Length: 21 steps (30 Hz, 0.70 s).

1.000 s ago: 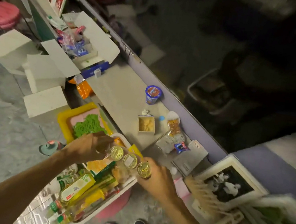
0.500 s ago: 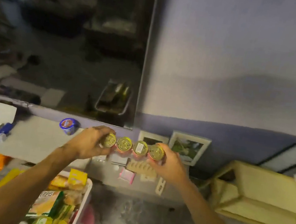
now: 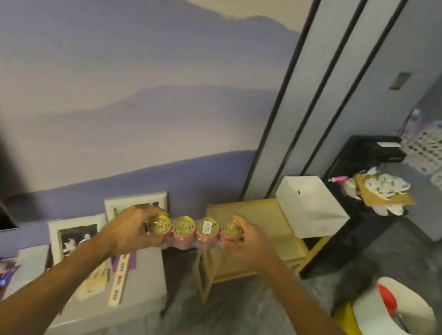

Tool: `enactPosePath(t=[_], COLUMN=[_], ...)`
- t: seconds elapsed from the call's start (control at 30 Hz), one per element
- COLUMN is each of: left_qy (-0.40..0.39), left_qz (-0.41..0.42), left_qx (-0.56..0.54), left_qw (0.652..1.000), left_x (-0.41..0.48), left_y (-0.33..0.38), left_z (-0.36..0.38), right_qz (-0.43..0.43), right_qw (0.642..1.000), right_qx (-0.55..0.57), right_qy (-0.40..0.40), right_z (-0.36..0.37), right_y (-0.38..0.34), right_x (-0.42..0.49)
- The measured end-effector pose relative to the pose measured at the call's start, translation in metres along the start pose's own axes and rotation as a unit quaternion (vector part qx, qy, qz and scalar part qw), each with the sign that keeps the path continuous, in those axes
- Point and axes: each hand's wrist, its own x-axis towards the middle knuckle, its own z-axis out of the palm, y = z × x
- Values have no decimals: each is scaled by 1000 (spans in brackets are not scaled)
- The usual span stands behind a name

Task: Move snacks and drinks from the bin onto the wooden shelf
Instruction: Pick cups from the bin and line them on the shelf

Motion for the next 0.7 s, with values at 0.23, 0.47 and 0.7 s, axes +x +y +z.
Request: enactPosePath(t=[0.23, 0.47, 0.7], left_qy=[-25, -40, -11], left_qz=[10, -12, -36], left_qx=[-2, -19, -52], left_qw=[1000, 999, 998], left_x=[94, 212, 344], left_y=[79, 87, 67], left_z=[72, 130, 200], right_qz=[73, 75, 52], right_qw=[996, 995, 997], right_qx=[-46, -62, -29], right_qy=[-5, -22, -43], right_z=[-71, -119, -148], right_y=[111, 202, 297], right_x=[19, 98, 227])
